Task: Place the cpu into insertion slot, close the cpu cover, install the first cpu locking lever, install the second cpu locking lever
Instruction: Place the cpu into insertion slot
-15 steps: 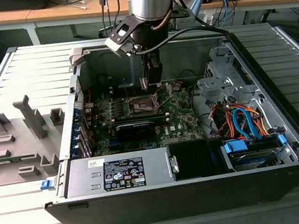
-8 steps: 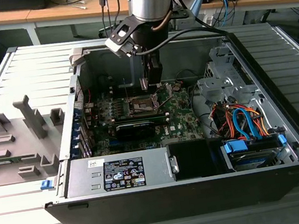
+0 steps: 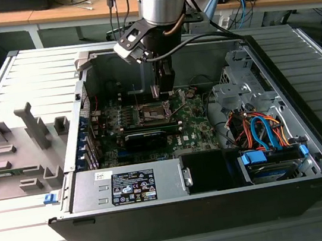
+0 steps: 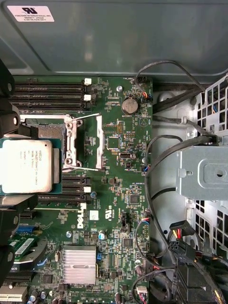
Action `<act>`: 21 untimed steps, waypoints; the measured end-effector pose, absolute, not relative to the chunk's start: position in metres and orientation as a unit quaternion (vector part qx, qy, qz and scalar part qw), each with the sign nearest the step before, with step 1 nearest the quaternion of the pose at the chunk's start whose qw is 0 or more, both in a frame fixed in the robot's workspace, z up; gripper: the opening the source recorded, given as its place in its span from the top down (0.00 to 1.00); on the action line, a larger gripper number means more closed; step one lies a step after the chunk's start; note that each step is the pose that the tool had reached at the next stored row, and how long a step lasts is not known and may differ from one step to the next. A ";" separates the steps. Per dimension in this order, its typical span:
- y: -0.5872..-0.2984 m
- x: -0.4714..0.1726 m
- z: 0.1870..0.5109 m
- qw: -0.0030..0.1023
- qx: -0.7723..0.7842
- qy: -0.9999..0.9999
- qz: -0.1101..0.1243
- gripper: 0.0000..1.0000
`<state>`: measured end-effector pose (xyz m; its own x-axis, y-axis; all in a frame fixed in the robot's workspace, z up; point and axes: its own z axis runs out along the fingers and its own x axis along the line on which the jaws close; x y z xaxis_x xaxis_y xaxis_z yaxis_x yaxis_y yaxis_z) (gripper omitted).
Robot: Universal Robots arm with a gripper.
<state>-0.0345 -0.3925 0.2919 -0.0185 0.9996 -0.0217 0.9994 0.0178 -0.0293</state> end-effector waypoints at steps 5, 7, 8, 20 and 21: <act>-0.393 -0.034 0.291 0.002 -0.701 -0.713 0.018 0.45; -0.393 -0.034 0.291 0.002 -0.701 -0.713 0.018 0.45; -0.393 -0.034 0.288 0.002 -0.701 -0.713 0.018 0.45; -0.393 -0.034 0.282 0.002 -0.701 -0.713 0.018 0.45; -0.393 -0.035 0.282 0.002 -0.701 -0.713 0.018 0.45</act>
